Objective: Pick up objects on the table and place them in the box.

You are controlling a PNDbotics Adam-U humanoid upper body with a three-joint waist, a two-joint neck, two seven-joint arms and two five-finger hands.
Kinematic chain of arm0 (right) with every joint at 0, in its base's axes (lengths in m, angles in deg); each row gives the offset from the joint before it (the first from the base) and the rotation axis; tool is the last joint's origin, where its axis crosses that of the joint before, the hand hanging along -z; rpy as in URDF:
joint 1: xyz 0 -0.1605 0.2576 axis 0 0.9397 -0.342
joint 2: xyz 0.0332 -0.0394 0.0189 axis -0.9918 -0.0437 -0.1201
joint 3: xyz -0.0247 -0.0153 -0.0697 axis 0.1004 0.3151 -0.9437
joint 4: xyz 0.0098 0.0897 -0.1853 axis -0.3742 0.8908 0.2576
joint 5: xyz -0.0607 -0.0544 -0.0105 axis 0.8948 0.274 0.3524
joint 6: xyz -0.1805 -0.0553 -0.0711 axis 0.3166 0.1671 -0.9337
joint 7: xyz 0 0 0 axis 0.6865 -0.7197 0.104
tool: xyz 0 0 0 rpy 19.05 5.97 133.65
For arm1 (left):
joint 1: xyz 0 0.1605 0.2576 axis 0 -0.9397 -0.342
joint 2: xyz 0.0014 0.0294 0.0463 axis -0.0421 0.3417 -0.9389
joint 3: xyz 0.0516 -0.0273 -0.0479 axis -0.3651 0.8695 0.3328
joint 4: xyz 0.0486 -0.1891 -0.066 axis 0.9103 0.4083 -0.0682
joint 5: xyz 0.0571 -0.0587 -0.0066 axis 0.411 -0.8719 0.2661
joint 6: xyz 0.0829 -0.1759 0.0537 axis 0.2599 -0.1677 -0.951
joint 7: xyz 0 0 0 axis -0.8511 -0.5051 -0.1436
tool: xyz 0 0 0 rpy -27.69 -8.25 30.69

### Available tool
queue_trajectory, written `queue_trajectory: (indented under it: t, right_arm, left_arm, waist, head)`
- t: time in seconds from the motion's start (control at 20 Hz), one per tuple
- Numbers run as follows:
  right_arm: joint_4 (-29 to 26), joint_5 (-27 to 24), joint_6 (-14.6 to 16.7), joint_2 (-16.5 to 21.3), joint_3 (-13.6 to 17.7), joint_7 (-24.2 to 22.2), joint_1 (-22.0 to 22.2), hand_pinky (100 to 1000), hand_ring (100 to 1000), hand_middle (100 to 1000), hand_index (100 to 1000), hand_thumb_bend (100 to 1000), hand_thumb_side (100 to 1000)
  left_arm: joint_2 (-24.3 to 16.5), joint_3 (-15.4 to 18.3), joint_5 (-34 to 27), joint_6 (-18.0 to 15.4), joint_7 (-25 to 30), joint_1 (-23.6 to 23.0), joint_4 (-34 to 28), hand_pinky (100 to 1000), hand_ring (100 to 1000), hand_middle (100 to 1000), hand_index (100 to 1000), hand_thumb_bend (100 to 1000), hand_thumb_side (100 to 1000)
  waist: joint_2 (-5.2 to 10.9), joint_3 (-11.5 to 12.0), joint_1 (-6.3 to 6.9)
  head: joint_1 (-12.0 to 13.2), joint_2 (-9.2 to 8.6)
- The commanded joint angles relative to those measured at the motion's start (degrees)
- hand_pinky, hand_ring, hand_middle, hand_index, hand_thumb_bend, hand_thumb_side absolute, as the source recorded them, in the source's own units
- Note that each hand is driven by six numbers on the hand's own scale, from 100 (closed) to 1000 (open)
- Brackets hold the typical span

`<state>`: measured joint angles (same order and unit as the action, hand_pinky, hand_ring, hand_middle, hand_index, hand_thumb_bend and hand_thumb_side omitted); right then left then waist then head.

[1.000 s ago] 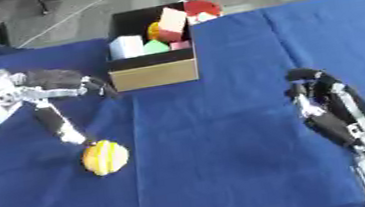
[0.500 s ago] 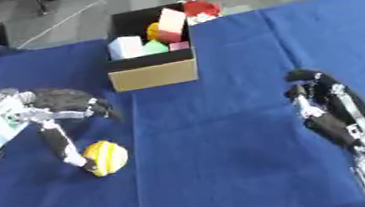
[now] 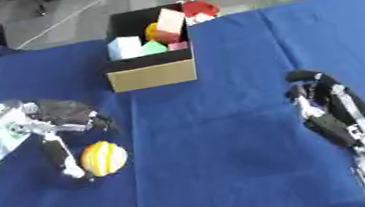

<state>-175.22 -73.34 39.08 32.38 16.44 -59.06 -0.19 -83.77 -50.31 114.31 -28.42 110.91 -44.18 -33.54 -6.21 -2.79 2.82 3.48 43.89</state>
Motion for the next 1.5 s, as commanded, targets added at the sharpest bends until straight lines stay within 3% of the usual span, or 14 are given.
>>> queue_trajectory:
  t: [0.05, 0.1, 0.3, 0.5, 0.55, 0.65, 0.75, 0.85, 1.0, 1.2, 1.35, 1.5]
  right_arm:
    - [-0.7, 0.4, 0.0, 1.0, 0.1, 0.0, -0.6, 758, 668, 746, 805, 100, 422]
    - [-0.6, 0.4, 0.0, 1.0, 0.1, 0.0, -0.6, 758, 668, 746, 805, 100, 421]
    - [-0.5, 0.5, 0.0, 1.0, 0.2, 0.1, -0.4, 758, 669, 746, 805, 100, 419]
    - [-0.2, 0.6, -0.1, 0.9, 0.2, 0.3, -0.2, 759, 669, 746, 805, 100, 417]
    - [-0.2, 0.6, -0.2, 0.9, 0.3, 0.3, -0.1, 758, 669, 746, 805, 100, 417]
    - [0.0, 0.6, -0.2, 0.8, 0.3, 0.4, 0.0, 758, 669, 746, 805, 100, 416]
    - [0.1, 0.6, -0.2, 0.6, 0.2, 0.4, 0.2, 758, 669, 746, 805, 100, 414]
    - [0.2, 0.6, -0.3, 0.5, 0.1, 0.3, 0.3, 758, 669, 746, 805, 100, 413]
    - [0.4, 0.4, -0.3, 0.2, -0.1, 0.2, 0.3, 758, 670, 746, 805, 100, 406]
    - [0.6, 0.2, -0.4, -0.2, -0.4, 0.1, 0.5, 758, 670, 746, 805, 100, 390]
    - [0.8, 0.0, -0.4, -0.4, -0.6, 0.0, 0.4, 758, 670, 746, 805, 100, 382]
    - [0.9, -0.2, -0.5, -0.6, -0.6, 0.0, 0.2, 757, 670, 745, 805, 100, 375]
  left_arm:
    - [-0.4, 0.8, 0.4, -19.4, 19.4, 0.6, 0.2, 783, 698, 668, 797, 479, 393]
    - [-0.4, 1.3, 0.3, -19.0, 19.4, 0.5, 0.3, 730, 597, 560, 707, 429, 279]
    - [-0.4, 3.9, -1.8, -16.2, 19.4, 0.8, 0.1, 675, 490, 439, 576, 349, 281]
    - [-0.8, 8.0, -5.5, -12.0, 19.4, 2.3, -0.6, 664, 469, 408, 551, 262, 280]
    - [-0.8, 10.0, -7.0, -10.4, 19.4, 3.1, -1.3, 665, 471, 410, 556, 242, 279]
    - [-0.3, 15.0, -11.1, -6.2, 18.8, 5.5, -2.4, 668, 464, 396, 559, 100, 261]
    - [1.7, 19.6, -15.3, -0.9, 18.2, 8.8, -1.8, 666, 463, 392, 569, 100, 249]
    - [5.1, 23.3, -15.8, 4.5, 16.8, 13.3, 0.9, 669, 471, 405, 596, 100, 247]
    - [12.1, 27.4, -9.4, 11.7, 12.6, 19.8, 9.4, 663, 474, 406, 604, 100, 250]
    - [21.6, 33.5, 7.8, 21.1, 0.2, 26.4, 24.0, 672, 505, 443, 640, 100, 251]
    - [26.5, 38.7, 19.8, 28.3, -10.7, 27.9, 30.5, 678, 526, 465, 668, 100, 250]
    - [29.3, 43.7, 27.1, 36.4, -19.7, 28.0, 33.3, 680, 530, 467, 678, 100, 247]
  waist:
    - [1.56, -0.1, 0.45]
    - [1.57, -0.1, 0.45]
    - [1.65, -0.1, 0.53]
    - [1.77, -0.1, 0.47]
    - [1.81, 0.0, 0.44]
    - [1.92, 0.0, 0.34]
    - [2.05, -0.1, 0.23]
    - [2.17, -0.3, 0.08]
    - [2.23, -0.8, -0.22]
    - [2.15, -1.7, -0.7]
    - [1.92, -2.3, -1.1]
    - [1.64, -2.8, -1.39]
  head:
    - [0.2, 0.23]
    - [0.2, 0.23]
    - [0.3, 0.23]
    - [0.0, 0.23]
    - [0.0, 0.23]
    - [0.0, 0.23]
    - [0.1, 0.23]
    - [0.5, 0.23]
    - [1.1, 0.23]
    - [1.9, 0.23]
    - [2.3, 0.23]
    - [2.5, 0.23]
